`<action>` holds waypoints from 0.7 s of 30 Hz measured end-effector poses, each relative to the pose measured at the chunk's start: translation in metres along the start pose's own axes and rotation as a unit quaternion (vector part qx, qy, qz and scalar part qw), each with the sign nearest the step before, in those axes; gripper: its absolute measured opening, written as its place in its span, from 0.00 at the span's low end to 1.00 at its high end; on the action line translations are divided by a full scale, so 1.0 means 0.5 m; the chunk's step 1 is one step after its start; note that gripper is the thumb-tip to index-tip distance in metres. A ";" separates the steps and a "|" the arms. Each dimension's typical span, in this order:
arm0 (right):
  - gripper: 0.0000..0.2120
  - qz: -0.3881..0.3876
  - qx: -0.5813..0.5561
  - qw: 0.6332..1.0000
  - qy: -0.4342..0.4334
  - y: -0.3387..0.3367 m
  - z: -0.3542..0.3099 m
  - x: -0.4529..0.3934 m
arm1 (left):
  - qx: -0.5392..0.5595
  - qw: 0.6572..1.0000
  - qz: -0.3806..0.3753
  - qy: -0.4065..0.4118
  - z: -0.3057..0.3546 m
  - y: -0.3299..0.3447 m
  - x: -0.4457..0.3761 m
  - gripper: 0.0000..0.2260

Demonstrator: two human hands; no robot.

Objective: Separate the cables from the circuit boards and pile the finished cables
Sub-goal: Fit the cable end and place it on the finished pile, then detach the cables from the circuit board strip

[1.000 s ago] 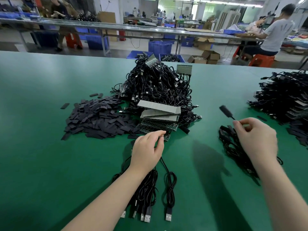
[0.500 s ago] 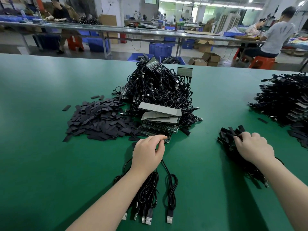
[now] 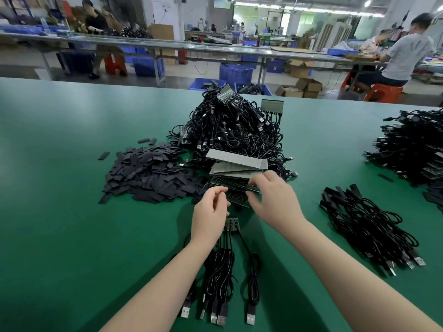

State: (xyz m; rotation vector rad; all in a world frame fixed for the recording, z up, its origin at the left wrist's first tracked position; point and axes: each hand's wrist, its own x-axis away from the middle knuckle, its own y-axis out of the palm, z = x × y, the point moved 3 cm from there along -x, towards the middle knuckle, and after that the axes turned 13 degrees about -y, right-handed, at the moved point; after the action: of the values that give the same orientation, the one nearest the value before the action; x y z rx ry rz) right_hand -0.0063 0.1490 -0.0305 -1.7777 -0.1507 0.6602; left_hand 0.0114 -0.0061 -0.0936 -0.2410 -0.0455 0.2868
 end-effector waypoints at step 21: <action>0.14 0.105 -0.391 0.893 0.194 0.120 -0.016 0.074 | -0.358 0.927 0.030 0.106 0.014 0.000 0.002 0.17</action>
State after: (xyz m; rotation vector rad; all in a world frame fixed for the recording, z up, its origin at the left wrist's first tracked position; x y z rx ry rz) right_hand 0.0149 0.1389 -0.0975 -2.7016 0.0665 0.3924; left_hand 0.0119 -0.0044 -0.0868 -1.0024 0.0747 0.2944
